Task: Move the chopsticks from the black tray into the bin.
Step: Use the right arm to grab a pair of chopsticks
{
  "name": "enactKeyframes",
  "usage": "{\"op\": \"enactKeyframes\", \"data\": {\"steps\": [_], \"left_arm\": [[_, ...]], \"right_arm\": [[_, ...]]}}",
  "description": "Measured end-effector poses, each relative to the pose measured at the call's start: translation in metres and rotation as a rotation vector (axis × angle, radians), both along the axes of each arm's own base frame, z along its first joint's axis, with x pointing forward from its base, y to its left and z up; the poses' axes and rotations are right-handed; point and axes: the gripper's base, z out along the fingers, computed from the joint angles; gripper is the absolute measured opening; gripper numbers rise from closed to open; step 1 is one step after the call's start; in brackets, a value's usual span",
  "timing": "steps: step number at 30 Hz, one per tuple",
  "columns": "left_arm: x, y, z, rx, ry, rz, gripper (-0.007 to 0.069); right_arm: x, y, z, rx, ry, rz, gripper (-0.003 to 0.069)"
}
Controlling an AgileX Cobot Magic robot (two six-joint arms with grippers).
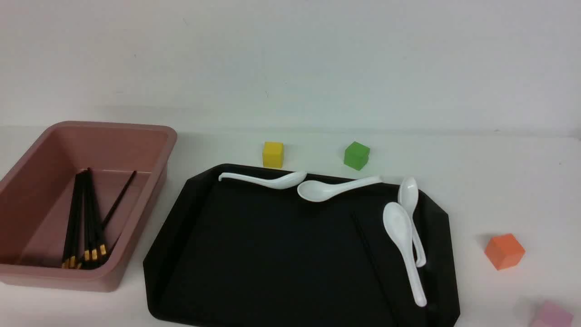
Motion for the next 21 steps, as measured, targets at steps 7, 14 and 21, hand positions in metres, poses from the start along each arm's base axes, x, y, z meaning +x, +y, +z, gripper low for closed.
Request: {"op": "enactKeyframes", "data": {"steps": [7,14,21], "left_arm": [[0.0,0.0,0.0,0.0,0.0,0.0,0.0238],[0.0,0.0,0.0,0.0,0.0,0.0,0.0238],[0.0,0.0,0.0,0.0,0.0,0.0,0.0238]], "right_arm": [[0.0,0.0,0.0,0.0,0.0,0.0,0.0153],[0.0,0.0,0.0,0.0,0.0,0.0,0.0158],[0.0,0.0,0.0,0.0,0.0,0.0,0.016]]}}
